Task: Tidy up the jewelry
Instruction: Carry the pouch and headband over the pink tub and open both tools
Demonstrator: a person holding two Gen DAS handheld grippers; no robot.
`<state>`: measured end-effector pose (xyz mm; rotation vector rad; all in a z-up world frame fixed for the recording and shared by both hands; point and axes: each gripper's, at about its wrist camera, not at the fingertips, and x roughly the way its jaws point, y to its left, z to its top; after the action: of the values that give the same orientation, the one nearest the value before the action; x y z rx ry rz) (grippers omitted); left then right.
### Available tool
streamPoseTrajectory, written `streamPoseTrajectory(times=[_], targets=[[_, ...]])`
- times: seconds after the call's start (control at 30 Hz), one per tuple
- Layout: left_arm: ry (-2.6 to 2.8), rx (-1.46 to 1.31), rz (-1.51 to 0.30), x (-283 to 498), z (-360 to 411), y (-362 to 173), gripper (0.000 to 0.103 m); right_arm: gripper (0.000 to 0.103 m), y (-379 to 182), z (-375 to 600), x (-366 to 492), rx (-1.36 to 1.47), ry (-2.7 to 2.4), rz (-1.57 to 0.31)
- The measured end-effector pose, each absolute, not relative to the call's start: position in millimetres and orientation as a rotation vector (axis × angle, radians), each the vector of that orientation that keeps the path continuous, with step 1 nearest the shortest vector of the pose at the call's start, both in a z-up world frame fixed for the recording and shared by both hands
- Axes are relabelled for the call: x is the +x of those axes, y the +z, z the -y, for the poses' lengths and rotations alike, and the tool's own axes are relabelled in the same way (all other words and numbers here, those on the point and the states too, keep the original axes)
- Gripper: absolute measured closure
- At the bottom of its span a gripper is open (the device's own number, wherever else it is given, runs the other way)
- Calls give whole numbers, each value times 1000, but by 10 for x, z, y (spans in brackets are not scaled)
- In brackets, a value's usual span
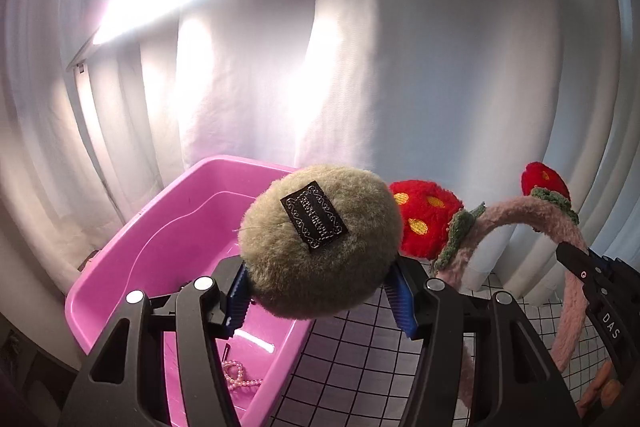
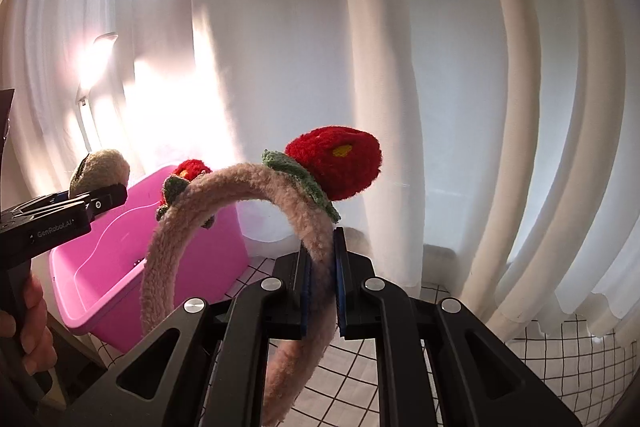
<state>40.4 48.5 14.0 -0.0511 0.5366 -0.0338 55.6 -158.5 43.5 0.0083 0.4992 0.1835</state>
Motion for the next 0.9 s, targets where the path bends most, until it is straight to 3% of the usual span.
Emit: streamPoseTrajectory(times=[0.43,0.9], targets=[[165,-103,-575,480,-1557,13,48,93,623,412,1209,-121,344,-517],[249,-173,-714,702,-2148,-498,47,93,239,-639,1644,-263,450,-663]])
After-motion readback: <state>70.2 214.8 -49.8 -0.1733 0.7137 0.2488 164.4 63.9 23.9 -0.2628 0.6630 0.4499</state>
